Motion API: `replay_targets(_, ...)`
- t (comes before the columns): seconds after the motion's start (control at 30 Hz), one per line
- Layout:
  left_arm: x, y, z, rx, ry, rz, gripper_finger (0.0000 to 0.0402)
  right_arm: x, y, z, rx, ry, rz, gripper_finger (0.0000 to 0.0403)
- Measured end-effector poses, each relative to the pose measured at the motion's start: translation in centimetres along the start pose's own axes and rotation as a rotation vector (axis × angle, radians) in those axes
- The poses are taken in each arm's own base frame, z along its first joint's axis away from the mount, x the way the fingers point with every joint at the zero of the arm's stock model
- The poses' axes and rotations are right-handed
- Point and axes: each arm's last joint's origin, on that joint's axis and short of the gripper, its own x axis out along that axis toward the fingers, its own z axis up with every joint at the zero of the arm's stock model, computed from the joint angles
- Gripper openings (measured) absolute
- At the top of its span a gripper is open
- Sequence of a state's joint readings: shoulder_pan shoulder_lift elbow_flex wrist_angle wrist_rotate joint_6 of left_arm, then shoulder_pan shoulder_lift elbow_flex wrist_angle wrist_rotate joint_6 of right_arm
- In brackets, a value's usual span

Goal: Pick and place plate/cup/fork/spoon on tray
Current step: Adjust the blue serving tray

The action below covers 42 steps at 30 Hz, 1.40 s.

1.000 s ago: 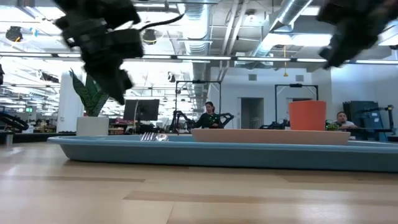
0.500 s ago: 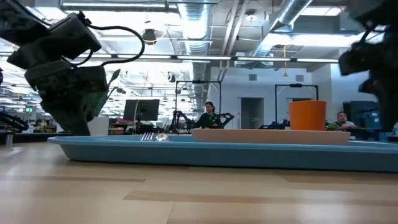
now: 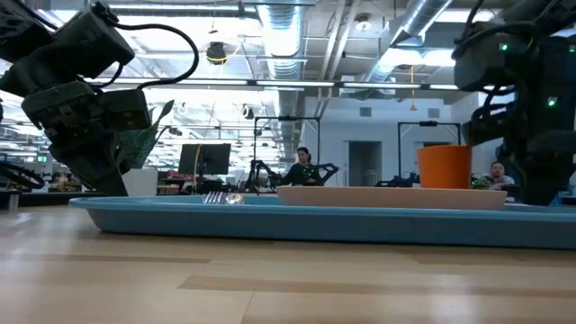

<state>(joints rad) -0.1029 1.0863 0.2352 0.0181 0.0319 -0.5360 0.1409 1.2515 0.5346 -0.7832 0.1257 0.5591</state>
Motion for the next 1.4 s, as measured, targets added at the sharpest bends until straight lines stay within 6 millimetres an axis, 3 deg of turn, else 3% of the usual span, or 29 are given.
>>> replay_targets(1.0, -0.2, -1.1, -0.8, 0.015, -0.010, 0.021, 0.0000, 0.8, -0.7, 2.0, 0.025, -0.118, -0.045, 0.0010)
replay_targets(1.4, -3.4, -0.7, -0.9, 0.053, -0.079, 0.042, 0.0000, 0.8, -0.6, 2.3, -0.019, -0.142, -0.034, 0.0011)
